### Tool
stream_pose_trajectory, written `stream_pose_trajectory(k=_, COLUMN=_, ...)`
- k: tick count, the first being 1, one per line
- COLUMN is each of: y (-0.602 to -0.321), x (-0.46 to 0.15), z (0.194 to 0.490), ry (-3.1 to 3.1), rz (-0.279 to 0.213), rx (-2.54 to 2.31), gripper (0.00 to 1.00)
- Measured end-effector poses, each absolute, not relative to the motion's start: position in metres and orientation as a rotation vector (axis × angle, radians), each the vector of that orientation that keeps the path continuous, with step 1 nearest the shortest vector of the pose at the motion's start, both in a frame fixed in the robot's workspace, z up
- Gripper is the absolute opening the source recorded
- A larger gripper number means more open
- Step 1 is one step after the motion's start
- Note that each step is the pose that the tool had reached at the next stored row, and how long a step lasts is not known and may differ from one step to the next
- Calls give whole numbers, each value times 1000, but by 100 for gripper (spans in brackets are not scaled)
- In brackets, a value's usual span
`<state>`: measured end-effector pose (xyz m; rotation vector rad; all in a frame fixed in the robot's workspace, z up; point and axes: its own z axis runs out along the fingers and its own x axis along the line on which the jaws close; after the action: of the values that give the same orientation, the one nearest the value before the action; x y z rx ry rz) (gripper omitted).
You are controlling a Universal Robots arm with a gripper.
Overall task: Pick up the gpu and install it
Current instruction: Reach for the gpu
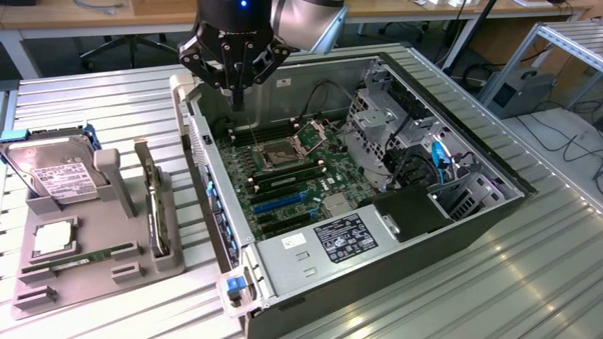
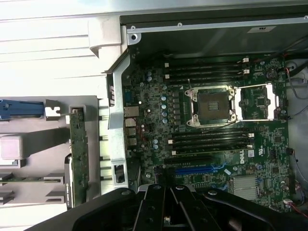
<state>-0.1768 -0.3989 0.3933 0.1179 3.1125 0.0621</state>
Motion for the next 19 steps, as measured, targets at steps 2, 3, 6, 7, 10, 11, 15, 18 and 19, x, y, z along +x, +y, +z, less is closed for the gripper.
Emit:
stream_pose_trajectory(k=2, y=-399, x=-177, z=393, ry=3113, rz=62, rx=118, gripper=11)
stream_pose_trajectory(k=3, y=-399, x=-178, z=393, ry=3112, rz=62, rx=118, gripper=11)
stream_pose_trajectory(k=6, y=-399, x=-178, z=393, ry=3112, rz=62, rx=118, gripper=11)
stream_pose_trajectory(k=7, y=-399, x=-178, z=393, ry=3112, rz=62, rx=118, gripper=11)
stream_pose_trajectory(k=10, y=-399, x=-179, z=393, ry=3112, rz=62, rx=118, gripper=11)
stream_pose_trajectory(k=11, y=-399, x=-179, z=393, ry=3112, rz=62, rx=118, gripper=11)
stream_pose_trajectory(k=15, y=-399, x=-181, z=393, ry=3112, rz=62, rx=118, gripper=11)
stream_pose_trajectory(k=18, y=-399, x=-181, z=393, ry=3113, rz=62, rx=118, gripper=11)
stream_pose_trajectory(k=19, y=-399, x=-182, z=393, ry=3112, rz=62, rx=118, gripper=11)
